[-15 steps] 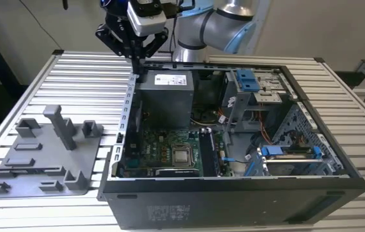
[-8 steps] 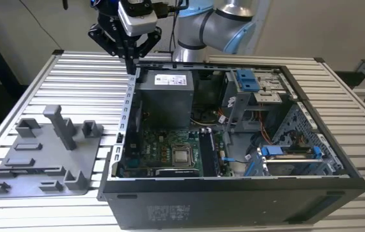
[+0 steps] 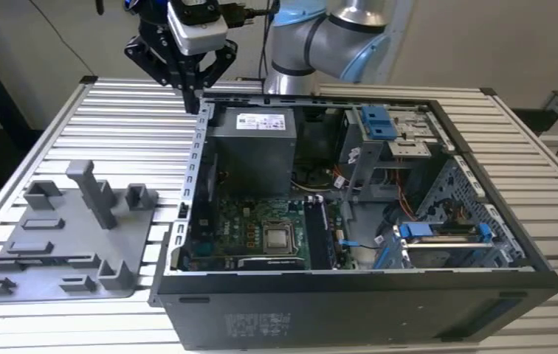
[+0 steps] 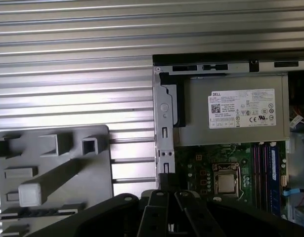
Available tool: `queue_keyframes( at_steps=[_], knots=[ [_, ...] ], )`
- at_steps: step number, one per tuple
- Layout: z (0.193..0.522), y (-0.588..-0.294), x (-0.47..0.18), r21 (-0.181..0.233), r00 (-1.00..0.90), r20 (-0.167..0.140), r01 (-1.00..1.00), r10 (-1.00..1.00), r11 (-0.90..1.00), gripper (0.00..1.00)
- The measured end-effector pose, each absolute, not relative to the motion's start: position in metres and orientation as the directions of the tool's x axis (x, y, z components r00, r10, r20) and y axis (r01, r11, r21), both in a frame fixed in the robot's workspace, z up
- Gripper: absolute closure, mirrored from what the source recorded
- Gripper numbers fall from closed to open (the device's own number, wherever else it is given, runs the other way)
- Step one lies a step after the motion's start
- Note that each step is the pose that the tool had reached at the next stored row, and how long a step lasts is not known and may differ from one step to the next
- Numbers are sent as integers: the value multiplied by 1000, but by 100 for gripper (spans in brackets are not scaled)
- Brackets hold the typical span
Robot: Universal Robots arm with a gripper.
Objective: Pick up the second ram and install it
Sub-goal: 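Reach for the second ram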
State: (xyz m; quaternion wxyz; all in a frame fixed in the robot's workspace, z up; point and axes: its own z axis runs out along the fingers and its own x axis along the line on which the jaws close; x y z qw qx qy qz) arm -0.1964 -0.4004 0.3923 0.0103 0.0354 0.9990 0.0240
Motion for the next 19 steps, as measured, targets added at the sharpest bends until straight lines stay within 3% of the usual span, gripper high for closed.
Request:
queue_keyframes(
  at_steps=[19],
  knots=[
    [392,-400,-224,49,-997,-19,70,71,996,89]
  ],
)
